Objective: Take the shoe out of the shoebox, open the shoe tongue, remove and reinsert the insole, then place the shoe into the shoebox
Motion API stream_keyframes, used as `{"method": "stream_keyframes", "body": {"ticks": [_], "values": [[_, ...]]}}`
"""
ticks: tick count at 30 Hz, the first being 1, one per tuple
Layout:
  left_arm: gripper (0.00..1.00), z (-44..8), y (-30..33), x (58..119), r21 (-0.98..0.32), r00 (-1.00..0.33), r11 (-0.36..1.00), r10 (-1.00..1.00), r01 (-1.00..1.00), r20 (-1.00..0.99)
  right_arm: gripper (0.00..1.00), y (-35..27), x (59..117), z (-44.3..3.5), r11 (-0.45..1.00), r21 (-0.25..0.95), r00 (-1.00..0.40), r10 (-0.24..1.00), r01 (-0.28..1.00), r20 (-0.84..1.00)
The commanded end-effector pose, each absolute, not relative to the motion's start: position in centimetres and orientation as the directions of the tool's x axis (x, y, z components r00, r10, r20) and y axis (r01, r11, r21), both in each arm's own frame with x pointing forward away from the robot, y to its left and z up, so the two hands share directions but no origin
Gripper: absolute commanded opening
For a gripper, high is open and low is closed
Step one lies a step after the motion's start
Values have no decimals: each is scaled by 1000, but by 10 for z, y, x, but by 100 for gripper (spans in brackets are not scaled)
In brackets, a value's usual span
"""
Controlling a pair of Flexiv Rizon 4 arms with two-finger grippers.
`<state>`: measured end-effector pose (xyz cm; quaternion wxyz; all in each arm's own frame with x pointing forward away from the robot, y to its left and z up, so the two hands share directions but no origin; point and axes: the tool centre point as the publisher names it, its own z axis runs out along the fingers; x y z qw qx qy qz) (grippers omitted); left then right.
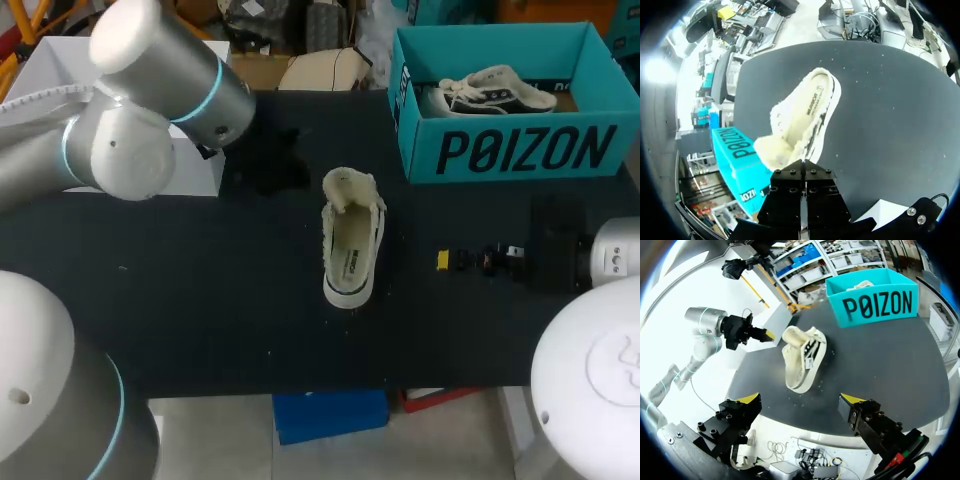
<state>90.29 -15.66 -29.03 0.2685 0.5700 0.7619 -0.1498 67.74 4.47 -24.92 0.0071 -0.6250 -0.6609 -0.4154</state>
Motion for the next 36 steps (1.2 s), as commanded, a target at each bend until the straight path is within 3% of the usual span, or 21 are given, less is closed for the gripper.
{"method": "stream_keyframes", "body": {"ticks": [1,20,36], "values": [[0,-289,-145,913,103,-197,329,757,939,-623,100,43,678,-249,-124,533,-218,818,837,532],[0,-324,-218,994,52,-192,272,789,961,-584,100,43,678,-249,-124,533,-218,818,837,532],[0,-321,-234,932,-15,-121,144,761,989,-638,100,43,678,-249,-124,533,-218,818,837,532]]}}
